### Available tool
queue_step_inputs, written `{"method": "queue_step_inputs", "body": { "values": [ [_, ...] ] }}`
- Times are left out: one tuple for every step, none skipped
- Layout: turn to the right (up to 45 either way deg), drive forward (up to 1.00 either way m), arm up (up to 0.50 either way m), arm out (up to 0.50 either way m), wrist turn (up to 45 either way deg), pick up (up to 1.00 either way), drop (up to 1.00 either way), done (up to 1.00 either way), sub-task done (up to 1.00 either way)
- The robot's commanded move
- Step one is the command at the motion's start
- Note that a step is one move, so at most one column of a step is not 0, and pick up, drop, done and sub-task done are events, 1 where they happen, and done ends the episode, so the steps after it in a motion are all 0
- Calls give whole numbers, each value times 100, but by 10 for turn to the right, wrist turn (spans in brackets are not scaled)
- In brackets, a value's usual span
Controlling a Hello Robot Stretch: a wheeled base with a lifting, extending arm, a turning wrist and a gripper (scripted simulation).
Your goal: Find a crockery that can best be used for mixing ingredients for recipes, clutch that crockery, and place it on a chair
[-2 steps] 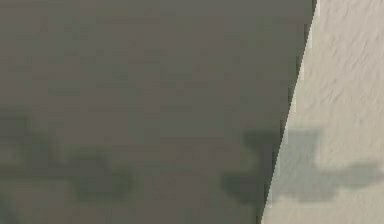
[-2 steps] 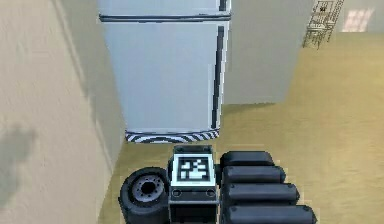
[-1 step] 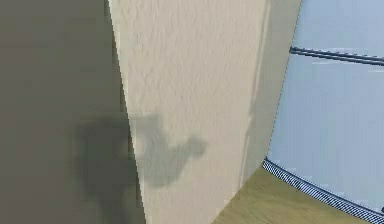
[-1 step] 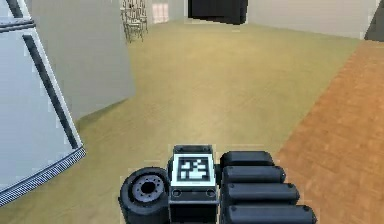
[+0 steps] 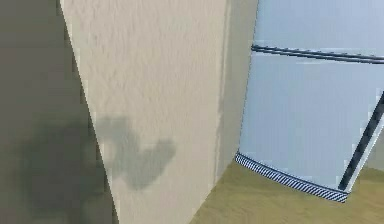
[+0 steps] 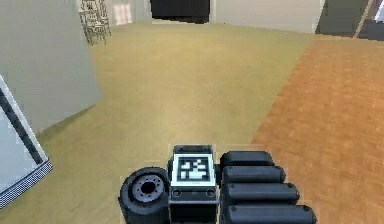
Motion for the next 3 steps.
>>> {"method": "queue_step_inputs", "body": {
  "values": [
    [-450,0,0,0,0,0,0,0,0],
    [-60,0,0,0,0,0,0,0,0],
    [450,0,0,0,0,0,0,0,0]
  ]
}}
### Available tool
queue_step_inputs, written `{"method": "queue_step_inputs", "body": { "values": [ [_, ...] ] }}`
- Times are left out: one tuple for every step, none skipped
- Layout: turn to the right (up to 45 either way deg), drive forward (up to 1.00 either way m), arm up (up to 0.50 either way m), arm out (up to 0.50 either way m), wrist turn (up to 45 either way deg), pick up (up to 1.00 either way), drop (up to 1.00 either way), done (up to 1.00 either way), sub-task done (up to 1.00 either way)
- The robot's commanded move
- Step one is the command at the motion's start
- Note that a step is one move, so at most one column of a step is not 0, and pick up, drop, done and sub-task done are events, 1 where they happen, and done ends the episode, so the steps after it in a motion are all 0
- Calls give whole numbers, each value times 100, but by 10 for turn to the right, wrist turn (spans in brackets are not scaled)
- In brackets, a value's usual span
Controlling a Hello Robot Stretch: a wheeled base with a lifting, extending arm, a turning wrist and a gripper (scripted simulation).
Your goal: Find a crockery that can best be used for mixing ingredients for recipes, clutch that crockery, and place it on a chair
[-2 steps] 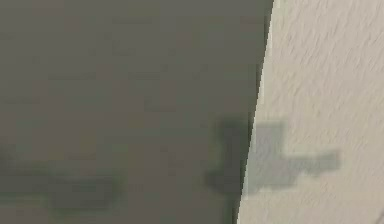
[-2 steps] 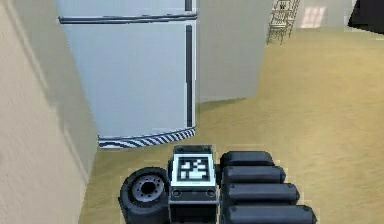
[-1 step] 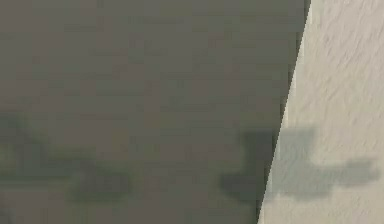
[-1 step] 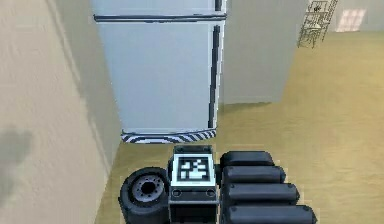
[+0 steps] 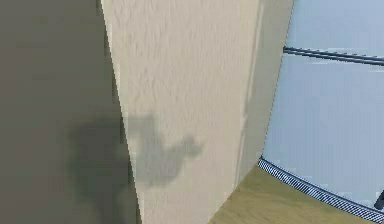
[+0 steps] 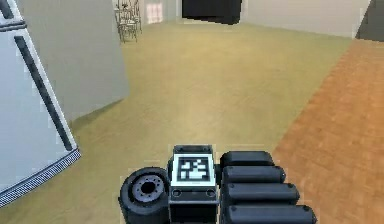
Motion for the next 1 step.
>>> {"method": "queue_step_inputs", "body": {
  "values": [
    [90,0,0,0,0,0,0,0,0]
  ]
}}
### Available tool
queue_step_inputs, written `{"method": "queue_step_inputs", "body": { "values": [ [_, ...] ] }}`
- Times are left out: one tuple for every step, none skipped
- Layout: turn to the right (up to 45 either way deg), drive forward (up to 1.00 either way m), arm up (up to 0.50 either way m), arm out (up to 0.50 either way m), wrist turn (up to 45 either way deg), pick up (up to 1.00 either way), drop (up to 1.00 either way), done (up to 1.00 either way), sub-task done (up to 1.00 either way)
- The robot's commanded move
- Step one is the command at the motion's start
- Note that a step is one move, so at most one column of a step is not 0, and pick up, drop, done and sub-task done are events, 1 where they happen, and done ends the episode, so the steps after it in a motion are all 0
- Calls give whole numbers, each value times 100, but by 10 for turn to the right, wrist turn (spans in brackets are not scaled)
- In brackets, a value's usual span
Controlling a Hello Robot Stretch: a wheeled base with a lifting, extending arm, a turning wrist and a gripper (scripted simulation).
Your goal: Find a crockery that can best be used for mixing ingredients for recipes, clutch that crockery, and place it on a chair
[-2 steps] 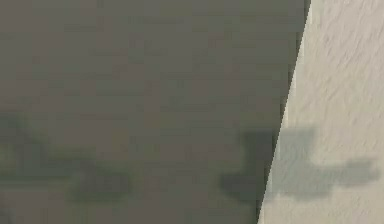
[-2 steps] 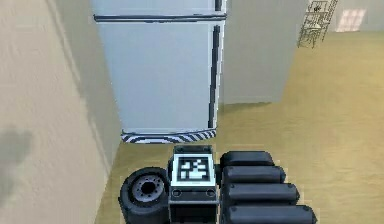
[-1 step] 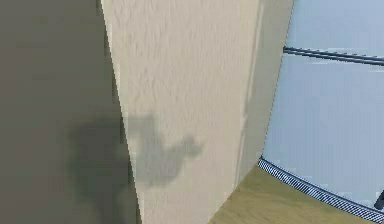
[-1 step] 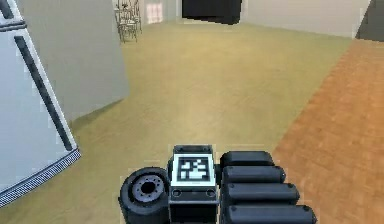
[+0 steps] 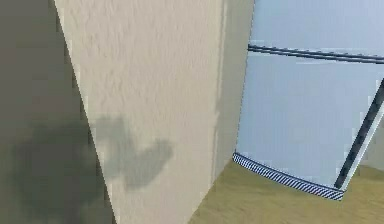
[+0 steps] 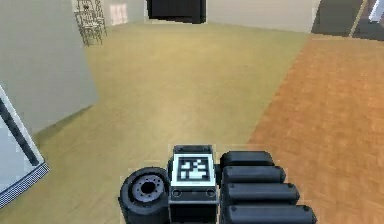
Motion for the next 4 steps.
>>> {"method": "queue_step_inputs", "body": {
  "values": [
    [-450,0,0,0,0,0,0,0,0],
    [-450,0,0,0,0,0,0,0,0],
    [-450,0,0,0,0,0,0,0,0],
    [-120,0,0,0,0,0,0,0,0]
  ]
}}
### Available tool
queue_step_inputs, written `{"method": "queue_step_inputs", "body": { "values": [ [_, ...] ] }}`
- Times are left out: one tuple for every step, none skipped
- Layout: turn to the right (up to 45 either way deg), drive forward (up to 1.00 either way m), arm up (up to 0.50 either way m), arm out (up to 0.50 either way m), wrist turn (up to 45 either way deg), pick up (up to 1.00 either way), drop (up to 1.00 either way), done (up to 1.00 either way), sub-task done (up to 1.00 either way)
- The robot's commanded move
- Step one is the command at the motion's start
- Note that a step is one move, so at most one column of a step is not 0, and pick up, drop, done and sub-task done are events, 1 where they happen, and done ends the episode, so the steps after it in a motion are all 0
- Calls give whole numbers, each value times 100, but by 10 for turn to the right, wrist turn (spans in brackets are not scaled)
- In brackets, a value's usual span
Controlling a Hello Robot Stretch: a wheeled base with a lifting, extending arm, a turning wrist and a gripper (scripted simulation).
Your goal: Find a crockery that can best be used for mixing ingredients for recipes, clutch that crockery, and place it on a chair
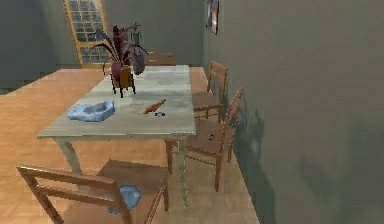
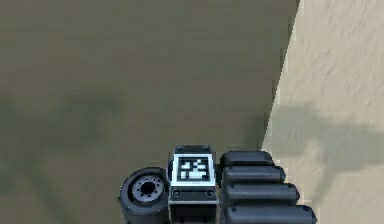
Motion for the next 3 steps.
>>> {"method": "queue_step_inputs", "body": {
  "values": [
    [0,25,0,0,0,0,0,0,0],
    [-450,0,0,0,0,0,0,0,0],
    [-450,0,0,0,0,0,0,0,0]
  ]
}}
